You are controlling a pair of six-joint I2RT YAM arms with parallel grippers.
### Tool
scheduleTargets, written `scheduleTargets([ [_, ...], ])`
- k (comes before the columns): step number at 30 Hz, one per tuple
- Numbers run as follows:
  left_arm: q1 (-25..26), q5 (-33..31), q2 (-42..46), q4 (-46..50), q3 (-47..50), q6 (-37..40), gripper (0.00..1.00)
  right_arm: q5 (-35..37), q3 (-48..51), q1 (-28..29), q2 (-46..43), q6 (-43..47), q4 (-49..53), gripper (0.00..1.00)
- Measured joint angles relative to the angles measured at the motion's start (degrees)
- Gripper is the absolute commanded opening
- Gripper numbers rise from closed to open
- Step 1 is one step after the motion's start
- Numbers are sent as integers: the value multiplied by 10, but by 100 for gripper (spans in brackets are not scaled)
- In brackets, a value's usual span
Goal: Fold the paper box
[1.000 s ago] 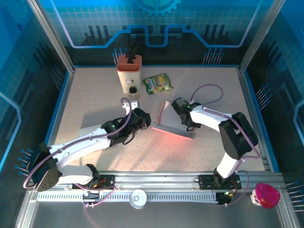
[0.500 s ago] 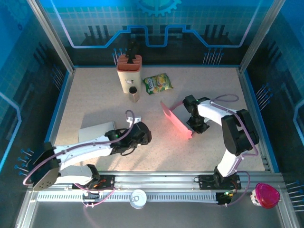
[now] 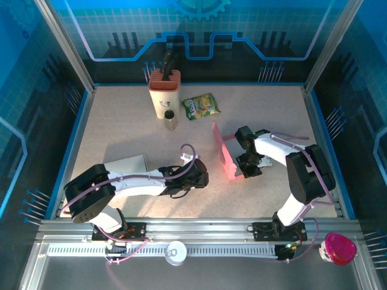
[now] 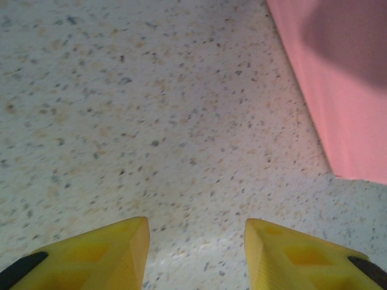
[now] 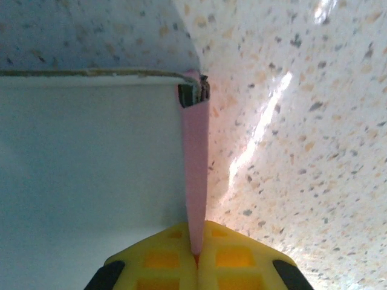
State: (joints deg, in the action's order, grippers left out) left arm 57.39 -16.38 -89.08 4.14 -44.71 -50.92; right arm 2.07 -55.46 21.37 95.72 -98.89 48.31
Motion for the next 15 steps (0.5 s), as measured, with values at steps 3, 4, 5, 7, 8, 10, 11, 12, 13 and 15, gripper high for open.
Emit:
scheduleTargets([
  [3, 0, 0, -15, -12, -14, 0, 46, -12, 9, 1, -8, -19, -12, 0],
  [4, 0, 0, -21, -17, -17, 0, 46, -16, 15, 4, -12, -27, -19, 0],
  [5, 0, 0, -26, -24, -20, 0, 46, -18, 21, 6, -18, -34, -26, 1],
  [7, 0, 0, -36, -35, -21, 1, 46, -25, 31, 10, -28, -45, -39, 10],
  [8, 0, 2, -40, -38, -21, 2, 46, -28, 36, 11, -32, -50, -45, 15],
  [10, -1, 3, -49, -42, -22, 3, 46, -43, 51, 15, -28, -58, -64, 21],
  [11, -2, 4, -53, -45, -23, 3, 46, -45, 53, 17, -28, -60, -70, 24],
  [12, -2, 4, -56, -46, -25, 3, 46, -50, 56, 17, -33, -63, -74, 28],
  [13, -3, 4, -58, -49, -26, 4, 45, -52, 61, 19, -36, -66, -79, 31],
  [15, -6, 5, -58, -51, -29, 5, 46, -56, 69, 20, -45, -68, -83, 38],
])
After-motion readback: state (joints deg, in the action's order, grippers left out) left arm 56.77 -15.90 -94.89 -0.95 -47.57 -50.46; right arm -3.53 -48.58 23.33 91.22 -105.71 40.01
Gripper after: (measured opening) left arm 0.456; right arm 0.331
